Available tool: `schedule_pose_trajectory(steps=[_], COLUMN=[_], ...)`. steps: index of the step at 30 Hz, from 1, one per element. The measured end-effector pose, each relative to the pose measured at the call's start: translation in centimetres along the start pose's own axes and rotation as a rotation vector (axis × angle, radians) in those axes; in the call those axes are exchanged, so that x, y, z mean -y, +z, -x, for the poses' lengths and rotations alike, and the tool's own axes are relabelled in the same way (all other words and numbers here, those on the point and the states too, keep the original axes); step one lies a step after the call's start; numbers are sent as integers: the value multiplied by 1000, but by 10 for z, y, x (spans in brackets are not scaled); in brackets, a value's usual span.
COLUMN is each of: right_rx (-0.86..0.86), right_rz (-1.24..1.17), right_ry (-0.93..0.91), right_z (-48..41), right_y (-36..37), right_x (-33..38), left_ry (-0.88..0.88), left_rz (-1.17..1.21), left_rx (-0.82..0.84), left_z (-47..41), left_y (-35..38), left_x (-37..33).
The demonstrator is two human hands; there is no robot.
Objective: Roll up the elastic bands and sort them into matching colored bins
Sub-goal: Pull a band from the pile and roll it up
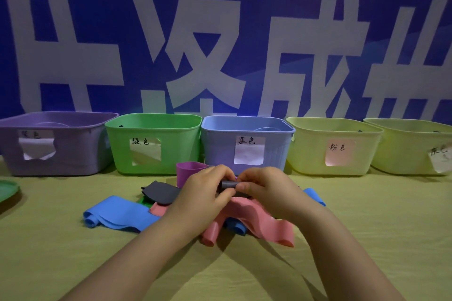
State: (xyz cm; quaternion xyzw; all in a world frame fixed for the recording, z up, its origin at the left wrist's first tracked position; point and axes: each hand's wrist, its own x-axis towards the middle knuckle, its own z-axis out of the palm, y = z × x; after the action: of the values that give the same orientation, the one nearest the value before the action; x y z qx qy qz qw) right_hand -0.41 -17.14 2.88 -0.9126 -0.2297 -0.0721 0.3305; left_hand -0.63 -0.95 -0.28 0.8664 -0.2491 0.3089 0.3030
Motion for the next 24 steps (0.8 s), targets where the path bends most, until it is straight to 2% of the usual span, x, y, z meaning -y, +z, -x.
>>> schedule_pose_trajectory(steps=[5,13,18,24], right_rx=[16,-149,-107,-107], right_rz=[38,1,-61,-23], right_ry=[-20,-65,-42,-45], right_z=[1,-3,-2,-1], right_y=[-1,6,4,3], right_x=[3,-2,-2,0], left_ry=[19,-49,-67,2], left_rz=[-14,27,44,-5], left_rx=[-12,-38,-29,8], left_z=[-2,-4,-4,-3], left_y=[-1,-2,-3,-3], left_x=[0,3,-1,1])
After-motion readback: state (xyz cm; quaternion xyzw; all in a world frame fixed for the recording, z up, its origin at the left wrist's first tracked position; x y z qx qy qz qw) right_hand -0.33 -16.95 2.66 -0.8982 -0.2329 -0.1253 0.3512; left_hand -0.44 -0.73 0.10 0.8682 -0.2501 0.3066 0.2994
